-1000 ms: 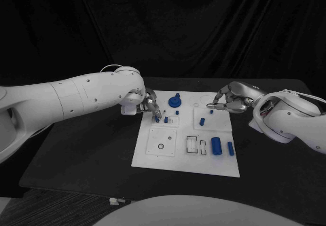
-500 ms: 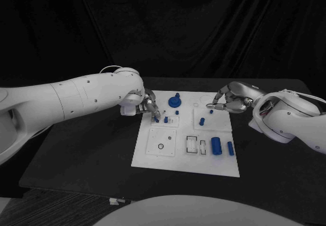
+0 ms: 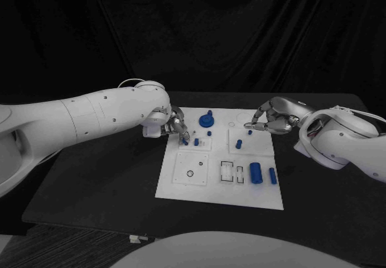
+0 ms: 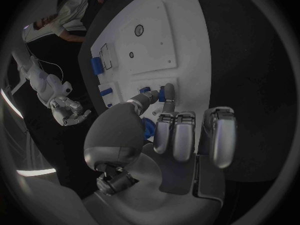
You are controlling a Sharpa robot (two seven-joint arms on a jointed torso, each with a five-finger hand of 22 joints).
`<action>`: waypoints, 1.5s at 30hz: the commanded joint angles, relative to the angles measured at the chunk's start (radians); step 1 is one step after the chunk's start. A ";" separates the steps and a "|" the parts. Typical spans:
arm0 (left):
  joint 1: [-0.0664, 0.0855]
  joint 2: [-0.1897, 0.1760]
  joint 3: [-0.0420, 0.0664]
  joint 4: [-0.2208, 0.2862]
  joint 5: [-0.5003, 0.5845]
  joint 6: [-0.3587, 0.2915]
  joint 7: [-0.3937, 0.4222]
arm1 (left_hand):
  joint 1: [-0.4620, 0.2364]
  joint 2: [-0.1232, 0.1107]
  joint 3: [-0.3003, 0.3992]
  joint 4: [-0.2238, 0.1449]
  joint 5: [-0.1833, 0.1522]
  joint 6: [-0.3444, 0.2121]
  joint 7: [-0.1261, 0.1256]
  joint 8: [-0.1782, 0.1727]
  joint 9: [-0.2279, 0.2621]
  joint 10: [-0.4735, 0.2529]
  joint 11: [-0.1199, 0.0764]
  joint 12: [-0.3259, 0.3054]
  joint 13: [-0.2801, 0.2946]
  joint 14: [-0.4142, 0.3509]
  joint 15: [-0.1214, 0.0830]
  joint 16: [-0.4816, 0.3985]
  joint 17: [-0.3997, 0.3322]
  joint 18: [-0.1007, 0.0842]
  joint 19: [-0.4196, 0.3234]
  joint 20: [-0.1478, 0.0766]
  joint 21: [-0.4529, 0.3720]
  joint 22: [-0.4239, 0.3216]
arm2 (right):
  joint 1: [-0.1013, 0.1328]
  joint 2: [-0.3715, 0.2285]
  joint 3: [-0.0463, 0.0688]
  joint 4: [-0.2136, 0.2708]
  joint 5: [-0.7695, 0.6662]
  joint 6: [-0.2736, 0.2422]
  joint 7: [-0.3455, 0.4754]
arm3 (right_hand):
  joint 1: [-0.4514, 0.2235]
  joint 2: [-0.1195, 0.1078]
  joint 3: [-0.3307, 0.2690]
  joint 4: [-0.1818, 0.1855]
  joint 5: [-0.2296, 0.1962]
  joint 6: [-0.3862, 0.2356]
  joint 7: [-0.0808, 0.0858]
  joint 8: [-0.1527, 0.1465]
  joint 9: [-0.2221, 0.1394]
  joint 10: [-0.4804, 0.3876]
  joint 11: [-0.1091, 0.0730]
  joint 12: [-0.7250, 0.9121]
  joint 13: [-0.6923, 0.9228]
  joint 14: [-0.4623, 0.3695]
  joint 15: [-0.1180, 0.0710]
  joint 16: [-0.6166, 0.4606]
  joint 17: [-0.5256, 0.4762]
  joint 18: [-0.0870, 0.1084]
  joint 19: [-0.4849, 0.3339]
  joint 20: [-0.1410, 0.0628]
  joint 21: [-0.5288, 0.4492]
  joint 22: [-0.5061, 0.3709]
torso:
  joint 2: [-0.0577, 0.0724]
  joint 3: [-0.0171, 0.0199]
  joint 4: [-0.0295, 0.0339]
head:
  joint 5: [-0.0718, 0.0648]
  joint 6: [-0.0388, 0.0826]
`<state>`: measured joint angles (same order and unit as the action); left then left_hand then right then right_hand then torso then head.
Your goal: Assemble the parts on the task board
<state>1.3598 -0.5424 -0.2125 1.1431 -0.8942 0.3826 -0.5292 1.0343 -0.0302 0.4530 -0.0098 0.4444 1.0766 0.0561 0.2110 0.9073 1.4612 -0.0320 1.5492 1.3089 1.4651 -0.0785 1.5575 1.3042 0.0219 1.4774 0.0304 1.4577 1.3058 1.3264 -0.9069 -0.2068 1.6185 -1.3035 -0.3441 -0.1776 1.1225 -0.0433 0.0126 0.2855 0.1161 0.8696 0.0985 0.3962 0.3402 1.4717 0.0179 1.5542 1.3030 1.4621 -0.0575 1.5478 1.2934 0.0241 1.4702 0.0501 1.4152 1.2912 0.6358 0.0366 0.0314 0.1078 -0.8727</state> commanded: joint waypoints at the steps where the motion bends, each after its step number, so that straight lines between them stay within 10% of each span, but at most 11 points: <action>1: -0.003 0.003 0.001 0.000 0.007 0.008 0.016 | 0.001 0.011 0.104 -0.020 0.017 -0.010 -0.022 0.016 0.026 0.110 -0.006 0.022 0.262 0.106 -0.008 0.013 0.267 0.009 0.028 -0.004 -0.006 0.214 | -0.003 -0.001 0.001 0.002 -0.002 0.005 -0.015 | 0.012 0.004 0.016 0.001 0.017 -0.014 -0.005 0.017 0.016 0.099 -0.001 0.017 0.268 0.094 0.007 -0.017 0.210 0.022 0.024 0.008 -0.019 0.217 | 0.000 0.0001 -0.0004 | 0.000 0.000; 26: -0.008 0.011 0.001 -0.006 0.007 0.030 0.003 | 0.004 0.010 0.113 -0.034 0.017 -0.013 -0.020 0.018 0.029 0.110 -0.004 0.022 0.262 0.106 -0.007 0.013 0.267 0.009 0.027 -0.003 -0.009 0.213 | -0.003 0.002 0.001 0.001 -0.002 0.008 -0.016 | 0.016 0.008 0.013 0.000 0.016 -0.014 -0.005 0.018 0.016 0.099 0.000 0.017 0.268 0.094 0.007 -0.018 0.208 0.022 0.024 0.008 -0.019 0.217 | -0.001 0.0002 -0.0003 | 0.000 0.000; 31: -0.010 0.013 0.001 -0.011 0.007 0.034 -0.001 | -0.045 0.021 0.043 0.015 -0.186 -0.029 -0.018 0.010 0.023 0.110 0.000 0.022 0.262 0.106 -0.002 0.013 0.267 0.010 0.026 0.002 -0.013 0.215 | -0.004 0.002 0.001 0.001 -0.002 0.009 -0.017 | 0.017 0.009 0.013 0.000 0.016 -0.015 -0.005 0.018 0.016 0.099 0.000 0.017 0.268 0.094 0.007 -0.018 0.208 0.022 0.024 0.008 -0.020 0.217 | 0.000 0.0005 -0.0001 | 0.000 0.000; 38: -0.013 0.018 0.001 -0.017 0.007 0.048 -0.009 | -0.077 0.027 -0.047 0.074 -0.295 -0.056 -0.001 -0.027 -0.021 0.110 0.014 0.022 0.262 0.106 0.009 0.013 0.267 0.011 0.022 0.012 -0.022 0.214 | -0.006 0.002 0.001 0.001 -0.002 0.011 -0.017 | 0.022 0.011 0.014 -0.003 0.018 -0.015 -0.005 0.018 0.016 0.099 0.000 0.017 0.268 0.094 0.007 -0.018 0.208 0.022 0.024 0.008 -0.021 0.217 | 0.000 0.0007 -0.0004 | 0.001 0.000; 45: -0.015 0.022 0.001 -0.022 0.007 0.058 -0.013 | -0.102 0.026 -0.107 0.116 -0.331 -0.066 0.009 -0.041 -0.042 0.110 0.024 0.022 0.262 0.106 0.018 0.013 0.267 0.012 0.020 0.019 -0.027 0.214 | -0.008 0.003 0.001 0.000 -0.002 0.013 -0.017 | 0.025 0.012 0.015 -0.004 0.018 -0.015 -0.005 0.019 0.016 0.099 0.000 0.017 0.268 0.093 0.007 -0.018 0.207 0.022 0.024 0.008 -0.020 0.217 | 0.000 0.0005 -0.0007 | 0.000 0.000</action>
<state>1.3503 -0.5236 -0.2112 1.1215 -0.8940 0.4153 -0.5403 0.9657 -0.0009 0.3732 0.1001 0.1240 1.0267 0.0595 0.2089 0.8820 1.4628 -0.0089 1.5492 1.3089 1.4514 -0.0639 1.5575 1.3042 0.0219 1.4654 0.0431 1.4458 1.3058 1.3212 -0.9043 -0.2068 1.6185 -1.3035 -0.3377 -0.1787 1.1368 -0.0290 0.0126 0.2854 0.1161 0.8695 0.0985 0.3962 0.3402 1.4717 0.0179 1.5542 1.3030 1.4621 -0.0575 1.5477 1.2934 0.0242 1.4702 0.0501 1.4151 1.2912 0.6355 0.0371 0.0312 0.1074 -0.8727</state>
